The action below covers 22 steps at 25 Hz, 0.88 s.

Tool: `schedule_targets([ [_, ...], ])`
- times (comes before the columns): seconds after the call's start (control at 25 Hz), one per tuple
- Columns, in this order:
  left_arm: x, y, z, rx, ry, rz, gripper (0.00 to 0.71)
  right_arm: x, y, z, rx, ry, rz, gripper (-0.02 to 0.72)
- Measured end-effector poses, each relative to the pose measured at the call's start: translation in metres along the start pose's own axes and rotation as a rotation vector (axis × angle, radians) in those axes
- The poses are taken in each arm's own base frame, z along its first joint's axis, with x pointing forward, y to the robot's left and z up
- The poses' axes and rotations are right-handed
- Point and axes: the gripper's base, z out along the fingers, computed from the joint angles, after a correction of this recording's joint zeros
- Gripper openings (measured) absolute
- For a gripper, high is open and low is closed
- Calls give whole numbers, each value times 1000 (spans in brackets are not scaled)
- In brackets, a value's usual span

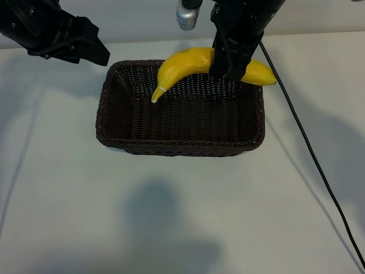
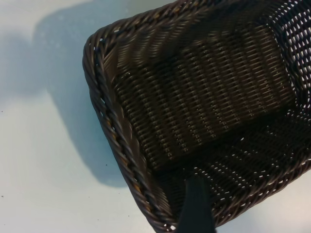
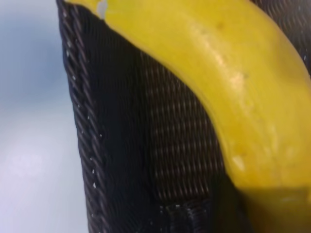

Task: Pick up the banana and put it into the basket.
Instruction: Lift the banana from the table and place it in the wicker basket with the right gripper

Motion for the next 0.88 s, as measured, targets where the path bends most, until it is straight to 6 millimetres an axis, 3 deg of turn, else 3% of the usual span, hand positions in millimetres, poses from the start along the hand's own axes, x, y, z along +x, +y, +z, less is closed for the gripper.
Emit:
schedule_targets([
  [0.44,0,0,0,0,0,0,595,-7,4,4,-51,-67,-6,416],
  [0.88,0,0,0,0,0,1,595,-11,8,44,-124,-43,-36,416],
])
